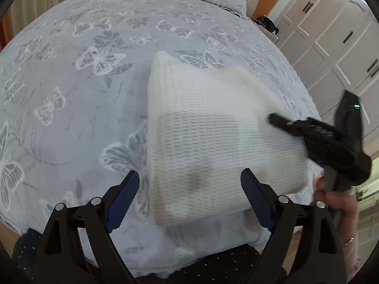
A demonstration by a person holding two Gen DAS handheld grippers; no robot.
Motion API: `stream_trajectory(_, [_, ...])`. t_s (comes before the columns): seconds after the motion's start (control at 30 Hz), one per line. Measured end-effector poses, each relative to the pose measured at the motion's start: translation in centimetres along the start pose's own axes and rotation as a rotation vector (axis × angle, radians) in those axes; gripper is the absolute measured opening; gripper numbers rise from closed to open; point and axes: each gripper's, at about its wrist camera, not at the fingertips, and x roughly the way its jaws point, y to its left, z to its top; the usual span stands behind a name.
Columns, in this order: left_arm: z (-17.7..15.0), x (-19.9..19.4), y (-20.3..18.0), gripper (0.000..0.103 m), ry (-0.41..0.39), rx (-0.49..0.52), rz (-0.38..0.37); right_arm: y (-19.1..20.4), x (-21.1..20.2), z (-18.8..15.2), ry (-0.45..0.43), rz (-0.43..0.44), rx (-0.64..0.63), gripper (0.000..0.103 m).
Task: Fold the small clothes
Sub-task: 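Grasp the folded bundle with both grippers and lift it off the bed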
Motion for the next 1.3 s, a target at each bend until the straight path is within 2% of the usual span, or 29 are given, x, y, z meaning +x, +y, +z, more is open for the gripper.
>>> stream_trajectory(0.03, [0.0, 0.3, 0.0, 0.086, 0.001, 0.007, 0.004, -0.7, 0.6, -0.3, 0.021, -0.048, -0.009, 0.025])
stream_trajectory(0.07, [0.0, 0.7, 0.1, 0.086, 0.010, 0.004, 0.006, -1.6, 2.1, -1.0, 0.086, -0.095, -0.011, 0.029])
stream_trajectory(0.1, [0.0, 1.1, 0.1, 0.086, 0.022, -0.005, 0.005, -2.2, 2.3, -1.4, 0.101, -0.078, 0.002, 0.029])
stream_trajectory(0.13, [0.0, 1.4, 0.2, 0.086, 0.029, -0.017, -0.003, -2.4, 1.5, -1.5, 0.074, -0.047, 0.017, 0.034])
stream_trajectory(0.17, [0.1, 1.6, 0.4, 0.086, 0.031, -0.034, -0.014, -2.4, 0.8, -1.5, 0.059, -0.042, 0.025, 0.048])
stream_trajectory(0.23, [0.4, 2.1, 0.7, 0.086, 0.036, -0.060, -0.028, -2.5, -0.8, -1.6, 0.016, -0.083, 0.038, 0.067])
stream_trajectory(0.27, [0.6, 2.5, 1.0, 0.087, 0.039, -0.082, -0.042, -2.7, -1.4, -1.9, 0.001, -0.081, 0.051, 0.071])
stream_trajectory(0.33, [0.9, 3.4, 1.6, 0.089, 0.047, -0.132, -0.056, -3.6, -0.8, -2.3, 0.047, -0.057, 0.090, 0.072])
stream_trajectory(0.43, [1.4, 6.0, 2.6, 0.089, 0.102, -0.229, -0.073, -4.6, 1.1, -2.7, 0.129, -0.025, 0.135, 0.075])
stream_trajectory(0.5, [1.4, 7.8, 3.2, 0.089, 0.143, -0.264, -0.123, -5.4, 2.2, -3.4, 0.142, 0.043, 0.201, 0.076])
stream_trajectory(0.53, [1.3, 8.7, 3.7, 0.081, 0.165, -0.293, -0.167, -5.7, 2.7, -3.5, 0.139, 0.071, 0.238, 0.067])
stream_trajectory(0.57, [1.4, 9.3, 4.4, 0.071, 0.173, -0.335, -0.212, -5.5, 3.1, -3.5, 0.143, 0.099, 0.262, 0.053])
stream_trajectory(0.63, [2.0, 9.0, 5.4, 0.045, 0.175, -0.398, -0.279, -4.4, 2.9, -3.1, 0.137, 0.108, 0.263, 0.045])
stream_trajectory(0.7, [3.3, 7.2, 5.8, 0.039, 0.138, -0.391, -0.310, -1.3, 1.7, -2.0, 0.103, 0.117, 0.187, 0.041])
stream_trajectory(0.77, [4.8, 3.8, 5.9, 0.038, 0.053, -0.339, -0.318, 2.0, 0.0, -1.2, 0.058, 0.142, 0.121, 0.041])
stream_trajectory(0.87, [6.3, -1.1, 7.3, 0.039, -0.038, -0.312, -0.333, 6.7, -1.5, -0.7, 0.016, 0.180, 0.023, 0.040])
stream_trajectory(0.97, [5.5, -4.0, 9.6, 0.041, -0.068, -0.262, -0.275, 8.4, 0.4, -2.5, 0.050, 0.192, -0.008, 0.042])
stream_trajectory(1.03, [3.8, -3.5, 10.9, 0.045, -0.040, -0.226, -0.196, 8.3, 3.8, -4.5, 0.116, 0.144, -0.010, 0.043])
stream_trajectory(1.1, [1.2, -0.6, 12.8, 0.045, 0.055, -0.217, -0.111, 6.9, 8.5, -7.2, 0.241, 0.045, 0.021, 0.046])
stream_trajectory(1.13, [0.1, 1.0, 13.7, 0.046, 0.103, -0.223, -0.074, 6.3, 9.3, -8.0, 0.247, 0.051, 0.050, 0.050])
stream_trajectory(1.17, [-1.1, 1.9, 14.6, 0.047, 0.103, -0.238, -0.074, 6.2, 9.1, -7.7, 0.239, 0.075, 0.074, 0.051])
stream_trajectory(1.2, [-1.8, 1.8, 15.2, 0.049, 0.061, -0.257, -0.114, 6.3, 8.8, -7.3, 0.226, 0.070, 0.068, 0.052])
stream_trajectory(1.3, [-2.2, 1.6, 15.8, 0.051, 0.028, -0.273, -0.143, 6.2, 9.4, -7.6, 0.259, 0.056, 0.061, 0.057])
